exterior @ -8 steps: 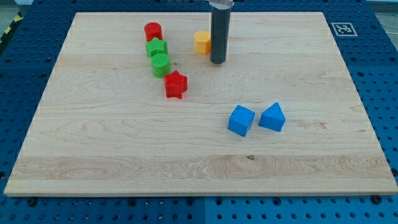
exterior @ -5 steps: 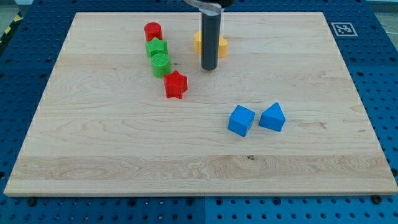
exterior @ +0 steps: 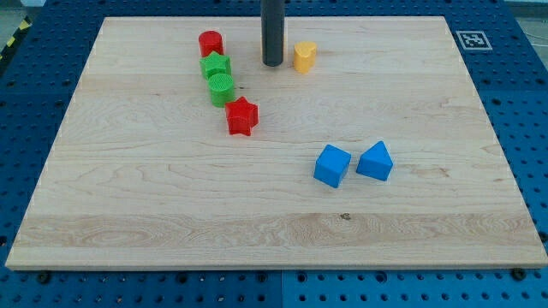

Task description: Move the green star to the bottom left of the red star

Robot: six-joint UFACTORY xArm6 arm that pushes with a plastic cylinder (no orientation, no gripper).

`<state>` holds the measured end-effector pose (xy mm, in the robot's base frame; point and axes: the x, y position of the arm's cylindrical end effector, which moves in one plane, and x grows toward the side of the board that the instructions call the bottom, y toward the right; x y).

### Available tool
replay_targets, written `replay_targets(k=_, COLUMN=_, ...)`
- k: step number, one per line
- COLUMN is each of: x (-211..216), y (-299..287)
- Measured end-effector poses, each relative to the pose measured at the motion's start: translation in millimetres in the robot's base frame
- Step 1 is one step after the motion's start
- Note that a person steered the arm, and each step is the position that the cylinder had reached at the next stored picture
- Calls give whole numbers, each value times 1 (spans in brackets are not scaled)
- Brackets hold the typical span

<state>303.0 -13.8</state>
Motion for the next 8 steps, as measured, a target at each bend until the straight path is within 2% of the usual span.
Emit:
replay_targets(k=6, x=24, y=-133)
replay_targets(k=8, x=39, y=-158)
